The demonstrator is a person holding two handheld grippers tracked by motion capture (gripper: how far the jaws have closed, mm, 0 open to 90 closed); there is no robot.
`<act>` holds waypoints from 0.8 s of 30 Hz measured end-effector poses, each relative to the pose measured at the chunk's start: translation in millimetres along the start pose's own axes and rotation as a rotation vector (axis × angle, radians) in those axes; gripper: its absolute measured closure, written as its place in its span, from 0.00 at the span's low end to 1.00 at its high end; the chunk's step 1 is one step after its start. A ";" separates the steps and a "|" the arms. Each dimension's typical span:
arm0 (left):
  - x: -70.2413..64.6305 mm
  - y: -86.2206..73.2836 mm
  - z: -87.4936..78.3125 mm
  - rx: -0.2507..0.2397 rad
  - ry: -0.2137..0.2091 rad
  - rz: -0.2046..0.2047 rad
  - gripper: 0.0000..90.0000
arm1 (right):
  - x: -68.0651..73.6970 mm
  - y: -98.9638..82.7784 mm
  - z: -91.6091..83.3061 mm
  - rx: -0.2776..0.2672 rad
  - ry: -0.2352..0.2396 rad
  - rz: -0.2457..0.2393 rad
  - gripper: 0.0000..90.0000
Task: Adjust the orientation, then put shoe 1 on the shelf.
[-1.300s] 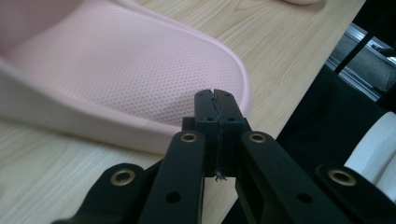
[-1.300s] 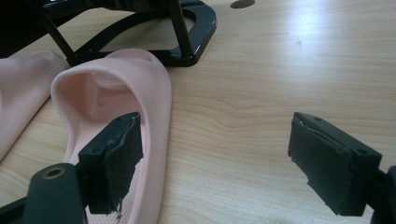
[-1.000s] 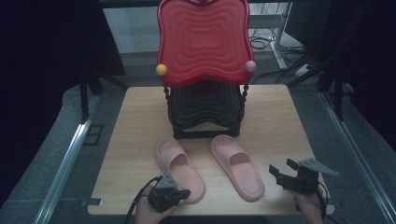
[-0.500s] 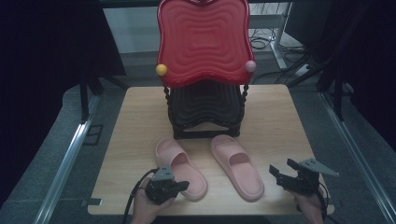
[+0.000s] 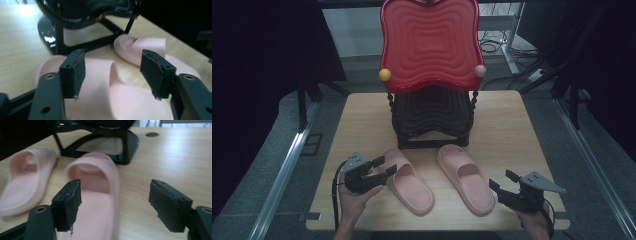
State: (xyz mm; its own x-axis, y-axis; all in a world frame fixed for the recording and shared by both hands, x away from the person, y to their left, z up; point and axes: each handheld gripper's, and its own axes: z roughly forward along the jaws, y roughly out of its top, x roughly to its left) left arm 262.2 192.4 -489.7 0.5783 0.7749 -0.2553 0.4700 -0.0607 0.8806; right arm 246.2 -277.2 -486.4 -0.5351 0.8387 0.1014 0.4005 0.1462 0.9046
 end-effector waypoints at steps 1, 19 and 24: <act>0.6 -1.0 -1.1 -0.003 0.000 0.001 0.40 | 4.1 1.8 0.0 -0.007 0.007 -0.012 0.35; 17.1 1.7 -26.6 -0.051 0.008 -0.058 0.33 | 89.5 11.9 50.6 0.086 0.155 -0.173 0.44; 21.5 2.8 -34.1 -0.069 0.009 -0.075 0.33 | 116.3 17.1 78.5 0.106 0.188 -0.169 0.49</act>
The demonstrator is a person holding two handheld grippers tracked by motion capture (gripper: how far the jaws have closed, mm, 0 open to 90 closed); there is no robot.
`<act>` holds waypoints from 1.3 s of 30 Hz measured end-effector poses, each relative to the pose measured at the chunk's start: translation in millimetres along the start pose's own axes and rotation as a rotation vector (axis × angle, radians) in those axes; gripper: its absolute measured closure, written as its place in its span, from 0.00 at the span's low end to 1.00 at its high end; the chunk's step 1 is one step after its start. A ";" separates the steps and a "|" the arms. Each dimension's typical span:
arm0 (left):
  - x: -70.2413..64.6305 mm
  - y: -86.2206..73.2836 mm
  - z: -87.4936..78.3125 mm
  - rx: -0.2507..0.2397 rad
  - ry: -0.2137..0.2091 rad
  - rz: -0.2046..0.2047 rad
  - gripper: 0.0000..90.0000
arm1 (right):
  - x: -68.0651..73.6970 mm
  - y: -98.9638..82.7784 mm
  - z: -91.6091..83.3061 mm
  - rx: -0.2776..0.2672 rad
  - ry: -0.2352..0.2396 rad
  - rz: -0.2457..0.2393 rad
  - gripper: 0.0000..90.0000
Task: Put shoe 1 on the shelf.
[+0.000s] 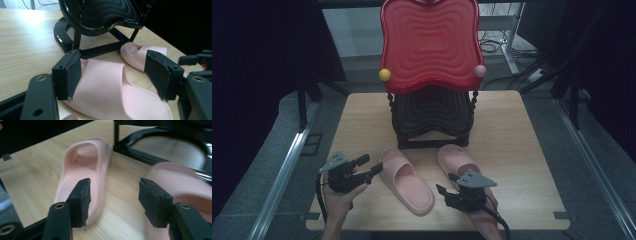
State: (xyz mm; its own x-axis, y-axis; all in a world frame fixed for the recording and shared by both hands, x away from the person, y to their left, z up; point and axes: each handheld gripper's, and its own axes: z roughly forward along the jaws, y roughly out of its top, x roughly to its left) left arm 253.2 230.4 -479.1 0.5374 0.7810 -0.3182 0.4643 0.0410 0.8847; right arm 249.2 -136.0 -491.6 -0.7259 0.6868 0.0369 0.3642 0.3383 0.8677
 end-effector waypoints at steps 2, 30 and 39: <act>1.6 -0.4 -1.5 -0.001 0.001 -0.005 0.33 | 6.8 3.9 13.3 0.020 -0.013 0.018 0.51; 6.9 -5.4 -0.4 0.008 0.002 -0.023 0.33 | 14.6 22.0 132.9 0.104 -0.004 0.197 0.88; 7.3 -6.1 -0.5 0.013 0.006 -0.019 0.33 | 16.2 22.2 129.5 0.094 -0.009 0.208 0.93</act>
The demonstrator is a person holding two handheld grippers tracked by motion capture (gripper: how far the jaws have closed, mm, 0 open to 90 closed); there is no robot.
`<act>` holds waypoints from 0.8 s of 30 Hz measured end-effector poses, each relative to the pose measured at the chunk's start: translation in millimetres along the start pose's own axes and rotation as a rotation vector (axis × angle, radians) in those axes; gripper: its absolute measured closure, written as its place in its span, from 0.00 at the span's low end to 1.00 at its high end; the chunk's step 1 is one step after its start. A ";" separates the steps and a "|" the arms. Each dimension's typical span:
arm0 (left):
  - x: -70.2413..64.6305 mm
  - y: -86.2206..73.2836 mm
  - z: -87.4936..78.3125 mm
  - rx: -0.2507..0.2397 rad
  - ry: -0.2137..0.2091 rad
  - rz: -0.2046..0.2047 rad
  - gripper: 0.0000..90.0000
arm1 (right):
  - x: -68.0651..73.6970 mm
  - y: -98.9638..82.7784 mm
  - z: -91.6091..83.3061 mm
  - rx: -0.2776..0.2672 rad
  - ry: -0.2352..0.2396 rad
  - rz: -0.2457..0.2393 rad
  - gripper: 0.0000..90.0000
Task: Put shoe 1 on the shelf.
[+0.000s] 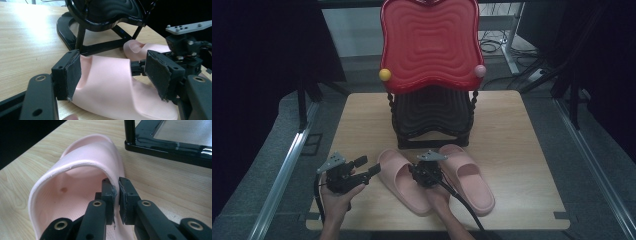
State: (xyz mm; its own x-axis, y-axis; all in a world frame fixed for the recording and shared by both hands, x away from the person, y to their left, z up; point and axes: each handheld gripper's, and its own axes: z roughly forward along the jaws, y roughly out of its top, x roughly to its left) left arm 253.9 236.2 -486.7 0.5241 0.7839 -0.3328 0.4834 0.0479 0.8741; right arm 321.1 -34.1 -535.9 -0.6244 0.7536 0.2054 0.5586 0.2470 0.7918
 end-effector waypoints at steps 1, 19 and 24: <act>0.3 0.0 -0.5 -0.002 0.001 -0.002 0.33 | 0.4 0.1 -2.3 -0.007 0.008 0.005 0.93; 2.8 1.8 -14.6 -0.033 0.029 -0.006 0.33 | -1.0 16.1 -77.1 -0.226 0.085 0.083 0.93; 2.9 1.3 -14.8 -0.030 0.028 -0.007 0.33 | -0.3 27.9 -98.4 -0.290 0.080 0.082 0.93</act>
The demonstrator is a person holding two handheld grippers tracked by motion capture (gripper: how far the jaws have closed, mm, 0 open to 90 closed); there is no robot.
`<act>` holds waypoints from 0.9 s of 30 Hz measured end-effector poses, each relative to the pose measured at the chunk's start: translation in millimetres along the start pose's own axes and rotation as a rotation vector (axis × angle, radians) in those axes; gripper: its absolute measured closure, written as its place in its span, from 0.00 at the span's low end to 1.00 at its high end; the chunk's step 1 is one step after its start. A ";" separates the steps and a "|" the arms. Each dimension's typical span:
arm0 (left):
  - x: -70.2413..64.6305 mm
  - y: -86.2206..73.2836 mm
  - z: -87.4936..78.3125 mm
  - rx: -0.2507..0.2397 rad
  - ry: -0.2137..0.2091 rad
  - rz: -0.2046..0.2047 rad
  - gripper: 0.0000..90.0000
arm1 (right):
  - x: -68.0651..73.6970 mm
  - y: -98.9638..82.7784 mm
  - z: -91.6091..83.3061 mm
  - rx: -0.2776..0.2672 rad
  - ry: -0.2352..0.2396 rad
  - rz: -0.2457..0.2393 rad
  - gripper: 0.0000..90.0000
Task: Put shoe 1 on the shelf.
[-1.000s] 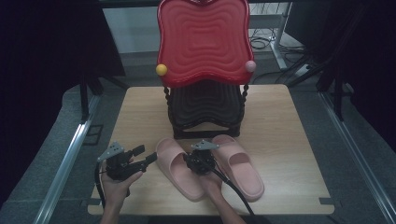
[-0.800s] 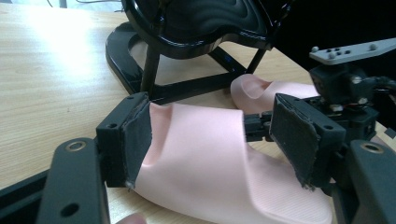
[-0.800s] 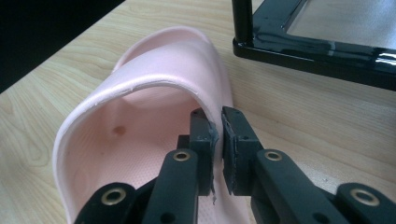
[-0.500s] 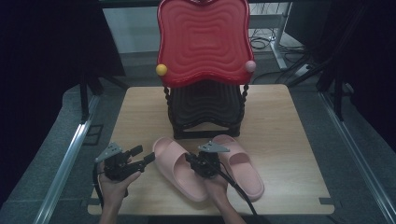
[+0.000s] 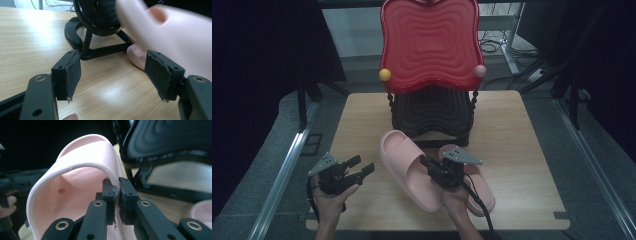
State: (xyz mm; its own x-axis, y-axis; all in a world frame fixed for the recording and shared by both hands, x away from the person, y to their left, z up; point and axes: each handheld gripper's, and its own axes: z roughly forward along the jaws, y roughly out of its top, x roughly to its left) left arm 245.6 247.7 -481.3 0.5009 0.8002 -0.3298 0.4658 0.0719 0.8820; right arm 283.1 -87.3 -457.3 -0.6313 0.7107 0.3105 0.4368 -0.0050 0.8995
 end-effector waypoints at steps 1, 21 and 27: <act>-0.1 -0.2 0.3 0.001 -0.001 0.000 0.33 | 0.9 3.5 -3.0 -0.015 0.002 -0.001 0.93; -8.2 -4.8 9.2 0.028 0.020 0.053 0.33 | 16.7 77.8 -43.6 -0.212 0.051 -0.028 0.93; -9.7 -6.4 13.4 0.041 0.020 0.058 0.33 | 18.0 103.7 -42.1 -0.242 0.031 -0.027 0.93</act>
State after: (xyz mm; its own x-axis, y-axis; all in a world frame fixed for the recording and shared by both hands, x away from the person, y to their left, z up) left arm 247.5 231.5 -488.3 0.5132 0.8141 -0.2717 0.4660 0.0015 0.8848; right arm 290.0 -104.6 -345.5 -0.6618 0.6907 0.2915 0.2558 -0.1574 0.9538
